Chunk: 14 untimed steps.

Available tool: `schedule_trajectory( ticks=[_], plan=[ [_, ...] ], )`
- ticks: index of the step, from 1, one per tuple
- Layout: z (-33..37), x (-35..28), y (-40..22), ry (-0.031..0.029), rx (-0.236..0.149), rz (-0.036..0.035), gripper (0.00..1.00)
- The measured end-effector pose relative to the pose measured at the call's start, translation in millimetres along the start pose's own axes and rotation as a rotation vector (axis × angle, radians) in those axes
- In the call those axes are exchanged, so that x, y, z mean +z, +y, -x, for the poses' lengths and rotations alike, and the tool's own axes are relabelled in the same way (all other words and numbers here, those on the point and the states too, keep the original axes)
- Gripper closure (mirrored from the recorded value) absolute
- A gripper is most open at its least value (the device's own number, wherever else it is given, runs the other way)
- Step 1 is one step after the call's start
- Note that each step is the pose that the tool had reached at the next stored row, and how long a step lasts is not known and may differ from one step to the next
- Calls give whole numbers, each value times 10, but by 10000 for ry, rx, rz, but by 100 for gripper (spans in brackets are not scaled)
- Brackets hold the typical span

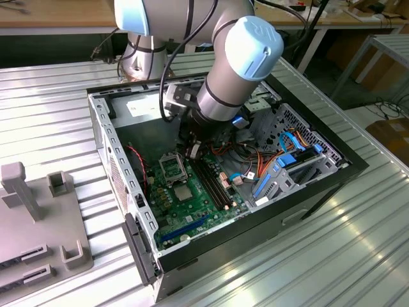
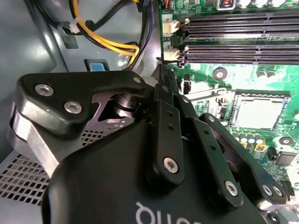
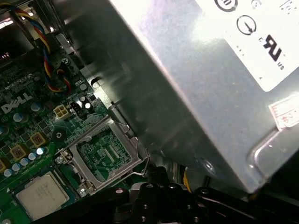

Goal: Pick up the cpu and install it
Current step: 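Close the cpu cover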

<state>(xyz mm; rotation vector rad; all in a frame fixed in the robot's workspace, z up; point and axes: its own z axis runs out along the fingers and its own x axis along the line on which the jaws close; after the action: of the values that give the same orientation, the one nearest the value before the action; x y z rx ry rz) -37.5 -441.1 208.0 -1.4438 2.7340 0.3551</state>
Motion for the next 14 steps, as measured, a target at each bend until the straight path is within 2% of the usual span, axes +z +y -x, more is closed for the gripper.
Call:
schedule_trajectory(
  ticks=[1, 10, 14],
  plan=[
    [-1, 6, -1, -14, -4, 10, 89],
    [-38, 1, 9, -15, -3, 11, 89],
    [-32, -44, 18, -11, -1, 8, 89]
  ],
)
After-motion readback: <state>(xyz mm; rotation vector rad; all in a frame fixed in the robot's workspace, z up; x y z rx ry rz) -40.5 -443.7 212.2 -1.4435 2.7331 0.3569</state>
